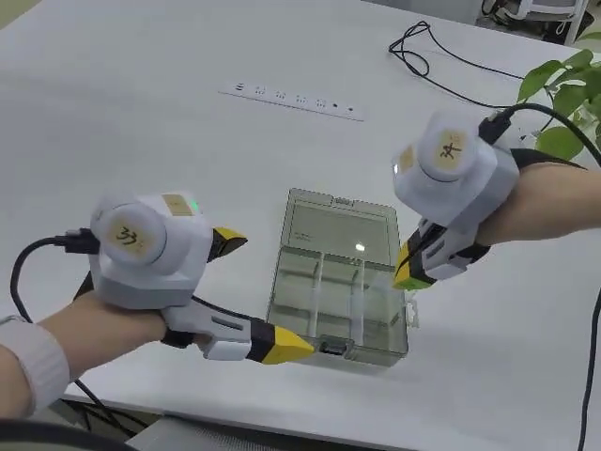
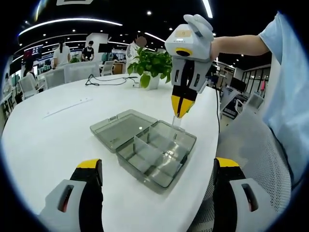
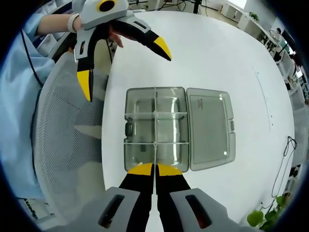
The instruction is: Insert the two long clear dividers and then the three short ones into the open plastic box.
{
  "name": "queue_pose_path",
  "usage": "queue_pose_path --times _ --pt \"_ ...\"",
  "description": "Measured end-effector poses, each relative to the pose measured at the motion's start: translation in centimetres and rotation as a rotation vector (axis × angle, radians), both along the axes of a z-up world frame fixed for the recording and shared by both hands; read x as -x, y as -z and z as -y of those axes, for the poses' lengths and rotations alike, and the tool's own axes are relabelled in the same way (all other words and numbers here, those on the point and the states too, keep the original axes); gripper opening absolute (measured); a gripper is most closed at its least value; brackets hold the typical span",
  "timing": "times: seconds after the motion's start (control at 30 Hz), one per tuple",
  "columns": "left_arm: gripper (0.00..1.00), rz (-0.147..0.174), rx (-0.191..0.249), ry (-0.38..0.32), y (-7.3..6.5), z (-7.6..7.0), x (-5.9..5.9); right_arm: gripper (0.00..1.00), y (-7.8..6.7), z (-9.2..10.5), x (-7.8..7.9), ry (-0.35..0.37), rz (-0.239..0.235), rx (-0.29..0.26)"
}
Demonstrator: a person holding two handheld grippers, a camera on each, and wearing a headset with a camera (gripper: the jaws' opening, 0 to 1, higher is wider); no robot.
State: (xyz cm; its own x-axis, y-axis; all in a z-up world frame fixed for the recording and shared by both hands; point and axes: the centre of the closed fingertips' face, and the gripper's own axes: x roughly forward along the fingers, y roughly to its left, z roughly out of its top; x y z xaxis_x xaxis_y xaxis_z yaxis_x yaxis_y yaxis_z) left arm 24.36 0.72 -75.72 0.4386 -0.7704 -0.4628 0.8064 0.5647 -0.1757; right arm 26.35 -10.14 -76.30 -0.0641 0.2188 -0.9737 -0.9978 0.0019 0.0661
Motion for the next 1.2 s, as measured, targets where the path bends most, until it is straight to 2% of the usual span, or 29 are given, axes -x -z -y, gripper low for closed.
queue_pose_path --times 0.23,0.6,0.73,0.87,1.2 --pt "0.97 -0.003 0.002 -0.005 0.1 -0.1 0.0 0.02 1.0 0.1 -0.5 -0.013 0.01 0.006" --pt "0.96 -0.01 0.006 -0.003 0.4 0.1 -0.1 0.02 0.0 -0.1 -0.5 -0.013 0.007 -0.017" --pt "0.96 -0.01 0.011 0.005 0.3 0.4 0.0 0.02 0.5 -0.2 -0.7 -0.026 0.015 -0.001" --pt "0.96 -0.009 0.012 0.003 0.3 0.2 -0.1 0.02 0.4 -0.2 -0.9 -0.023 0.021 -0.003" --pt "0.95 -0.009 0.011 0.002 0.3 0.1 0.0 0.02 0.9 -0.2 -0.5 -0.025 0.017 0.002"
